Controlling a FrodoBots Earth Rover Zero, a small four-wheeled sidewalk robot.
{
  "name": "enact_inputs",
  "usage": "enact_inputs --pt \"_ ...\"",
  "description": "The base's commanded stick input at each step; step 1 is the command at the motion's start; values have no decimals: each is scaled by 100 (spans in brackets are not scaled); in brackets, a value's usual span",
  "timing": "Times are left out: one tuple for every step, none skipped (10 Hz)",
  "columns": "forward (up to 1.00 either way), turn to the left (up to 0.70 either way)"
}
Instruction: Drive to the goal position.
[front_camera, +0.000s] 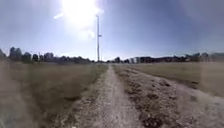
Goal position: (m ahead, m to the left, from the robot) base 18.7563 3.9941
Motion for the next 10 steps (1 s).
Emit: enact_inputs --pt "50 0" --pt "50 0" --pt "50 0" --pt "50 0" --pt "50 0" --pt "50 0" --pt "50 0" --pt "50 0" --pt "50 0" --pt "50 0"
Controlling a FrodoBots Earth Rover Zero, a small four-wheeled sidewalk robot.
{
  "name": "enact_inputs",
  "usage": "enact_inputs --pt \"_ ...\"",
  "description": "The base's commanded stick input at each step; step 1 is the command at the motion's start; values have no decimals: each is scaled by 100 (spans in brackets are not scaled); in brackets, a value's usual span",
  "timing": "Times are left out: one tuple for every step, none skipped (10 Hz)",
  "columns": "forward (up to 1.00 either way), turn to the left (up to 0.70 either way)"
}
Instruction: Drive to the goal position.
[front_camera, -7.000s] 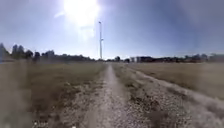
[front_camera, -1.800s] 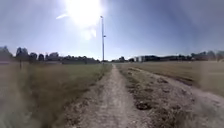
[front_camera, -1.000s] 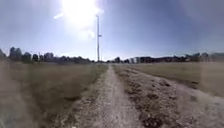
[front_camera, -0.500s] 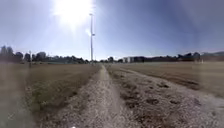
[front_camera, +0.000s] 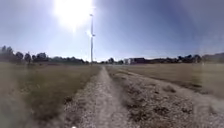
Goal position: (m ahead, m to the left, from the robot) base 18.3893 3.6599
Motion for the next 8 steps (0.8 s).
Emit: enact_inputs --pt "50 0" --pt "50 0" --pt "50 0" --pt "50 0" --pt "50 0" --pt "50 0" --pt "50 0" --pt "50 0"
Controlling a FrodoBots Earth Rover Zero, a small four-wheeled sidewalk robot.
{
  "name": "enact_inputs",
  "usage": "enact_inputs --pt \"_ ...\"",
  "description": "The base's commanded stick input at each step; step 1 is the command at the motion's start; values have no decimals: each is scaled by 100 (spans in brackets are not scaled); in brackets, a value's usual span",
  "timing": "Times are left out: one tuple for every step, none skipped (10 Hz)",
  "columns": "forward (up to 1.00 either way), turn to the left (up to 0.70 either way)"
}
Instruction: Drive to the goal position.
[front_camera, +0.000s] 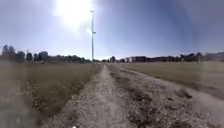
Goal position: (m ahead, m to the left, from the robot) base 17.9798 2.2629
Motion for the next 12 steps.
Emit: enact_inputs --pt "50 0" --pt "50 0" --pt "50 0" --pt "50 0" --pt "50 0" --pt "50 0" --pt "50 0" --pt "50 0" --pt "50 0" --pt "50 0" --pt "50 0" --pt "50 0"
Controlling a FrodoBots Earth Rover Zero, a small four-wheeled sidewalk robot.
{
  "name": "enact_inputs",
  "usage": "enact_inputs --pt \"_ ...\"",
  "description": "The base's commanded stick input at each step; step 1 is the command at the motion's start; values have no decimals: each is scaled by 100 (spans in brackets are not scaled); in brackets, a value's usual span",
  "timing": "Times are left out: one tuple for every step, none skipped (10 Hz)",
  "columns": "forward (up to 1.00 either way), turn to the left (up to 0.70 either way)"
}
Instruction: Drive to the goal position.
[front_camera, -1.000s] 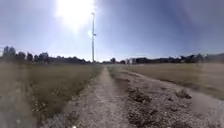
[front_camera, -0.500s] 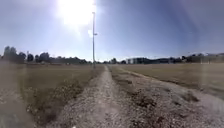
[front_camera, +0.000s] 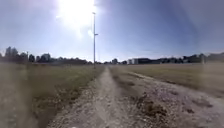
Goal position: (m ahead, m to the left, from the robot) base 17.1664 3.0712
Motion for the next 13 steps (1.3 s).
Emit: enact_inputs --pt "50 0" --pt "50 0" --pt "50 0" --pt "50 0" --pt "50 0" --pt "50 0" --pt "50 0" --pt "50 0" --pt "50 0" --pt "50 0" --pt "50 0" --pt "50 0" --pt "50 0"
